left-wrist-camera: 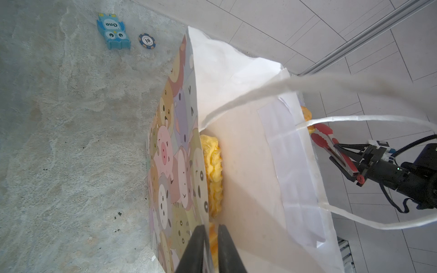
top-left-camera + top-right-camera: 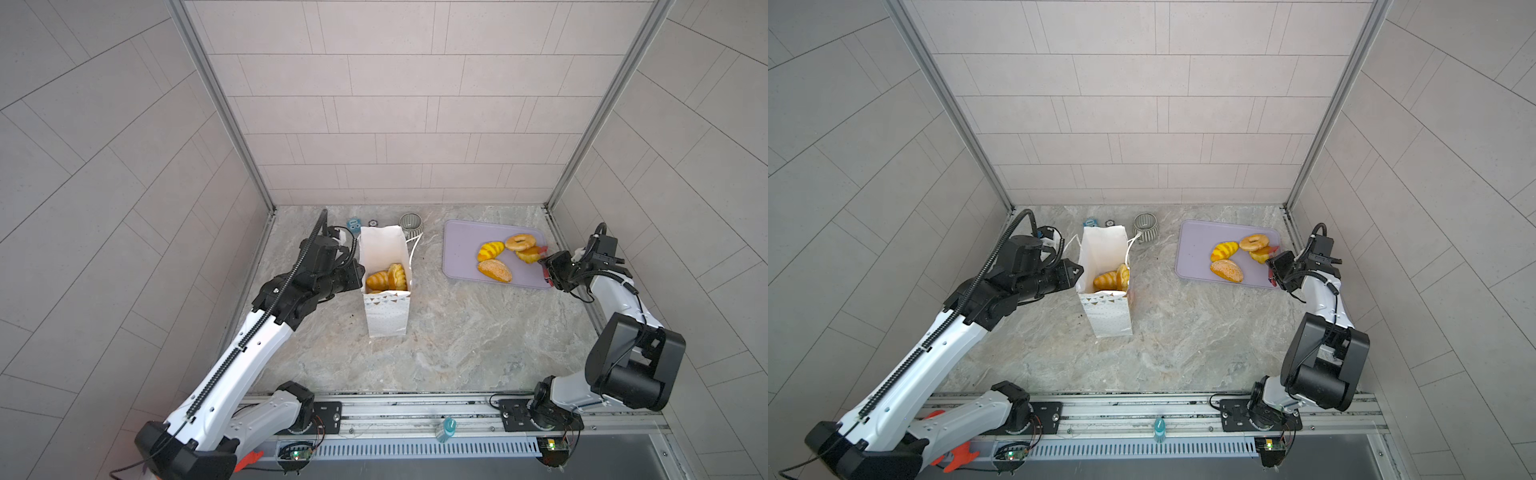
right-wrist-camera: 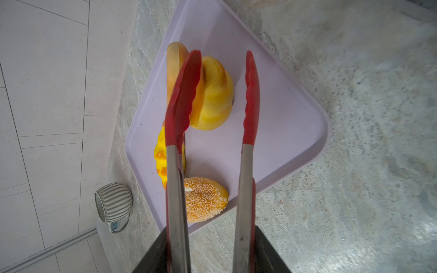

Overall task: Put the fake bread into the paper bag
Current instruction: 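Close the tongs on the yellow flat bread beside the ring bread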

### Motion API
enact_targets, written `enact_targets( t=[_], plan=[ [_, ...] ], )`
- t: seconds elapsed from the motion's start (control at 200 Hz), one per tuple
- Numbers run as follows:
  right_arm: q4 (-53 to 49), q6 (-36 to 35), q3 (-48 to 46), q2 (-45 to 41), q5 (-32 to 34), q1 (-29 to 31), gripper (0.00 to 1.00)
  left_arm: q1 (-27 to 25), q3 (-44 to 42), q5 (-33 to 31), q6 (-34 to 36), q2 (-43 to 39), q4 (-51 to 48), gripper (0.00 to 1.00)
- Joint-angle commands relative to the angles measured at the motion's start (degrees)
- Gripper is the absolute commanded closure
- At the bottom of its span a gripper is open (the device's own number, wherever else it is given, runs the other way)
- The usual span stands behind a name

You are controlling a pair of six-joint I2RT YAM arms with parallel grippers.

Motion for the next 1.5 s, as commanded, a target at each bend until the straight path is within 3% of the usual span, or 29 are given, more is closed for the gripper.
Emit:
enact_targets(
  t=[0.0,1.306,1.496],
  plan=[
    [0.90,-0.66,1.93,0.71,-1.19,-0.18,0.49,0.56,-0.59,1.00,0.74,0.08,1.15,0.82],
    [5.55,0.03,0.81,5.04,-3.65,-0.04,0.47,1.26,-1.69,1.86,0.12,0.15,1.16,0.82],
    [6.07,0.45,1.05,5.38,-3.91,0.00,0.55,1.30,-1.52,1.58,0.12,0.10,0.84,0.82]
  ],
)
